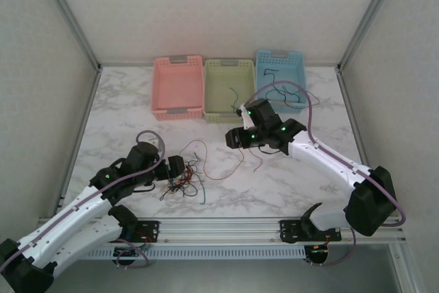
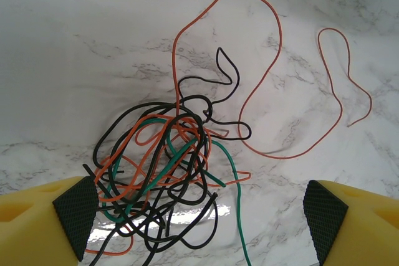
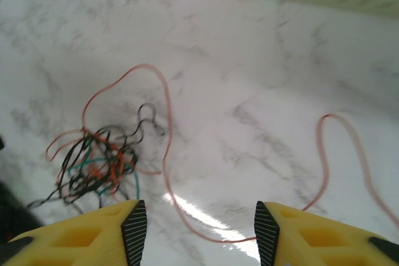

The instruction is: Untangle the cables

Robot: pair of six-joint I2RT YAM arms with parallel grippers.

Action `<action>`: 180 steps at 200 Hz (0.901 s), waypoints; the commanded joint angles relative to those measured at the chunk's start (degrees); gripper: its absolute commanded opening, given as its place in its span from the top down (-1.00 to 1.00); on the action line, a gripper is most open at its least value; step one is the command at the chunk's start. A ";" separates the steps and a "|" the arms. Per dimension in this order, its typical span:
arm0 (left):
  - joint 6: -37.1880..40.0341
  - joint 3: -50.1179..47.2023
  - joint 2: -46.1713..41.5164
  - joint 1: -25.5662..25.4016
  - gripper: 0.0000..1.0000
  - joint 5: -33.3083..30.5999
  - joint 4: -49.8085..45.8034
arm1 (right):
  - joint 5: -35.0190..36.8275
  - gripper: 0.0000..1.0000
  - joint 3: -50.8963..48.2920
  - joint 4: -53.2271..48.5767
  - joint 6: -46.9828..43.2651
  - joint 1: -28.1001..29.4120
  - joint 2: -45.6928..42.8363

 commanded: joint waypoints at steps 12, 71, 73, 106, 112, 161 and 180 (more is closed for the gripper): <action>-0.04 0.73 -0.25 0.35 -0.76 -0.18 0.49 | 12.35 -0.12 9.76 -7.30 0.03 -12.34 1.63; 0.68 1.41 -1.33 0.46 -0.76 -0.18 -0.72 | 6.84 -0.30 4.96 -0.27 10.95 -38.97 5.46; 0.68 1.42 -1.31 0.46 -0.76 -0.22 -0.77 | 6.50 -0.30 4.74 0.20 11.48 -39.71 5.76; 0.68 1.70 -2.23 0.45 -0.76 -0.35 -1.23 | 2.12 -0.32 2.57 6.49 16.48 -46.68 11.24; 0.73 1.68 -2.34 0.46 -0.77 -0.40 -1.20 | 1.25 -0.31 3.37 6.39 16.91 -47.57 13.11; 0.95 1.96 -2.80 0.46 -0.77 -0.77 -1.86 | -0.87 -0.20 8.84 7.98 17.98 -50.60 21.25; 0.99 2.02 -2.81 0.40 -0.77 -0.79 -1.87 | -2.56 -0.15 12.16 7.09 17.92 -50.93 24.40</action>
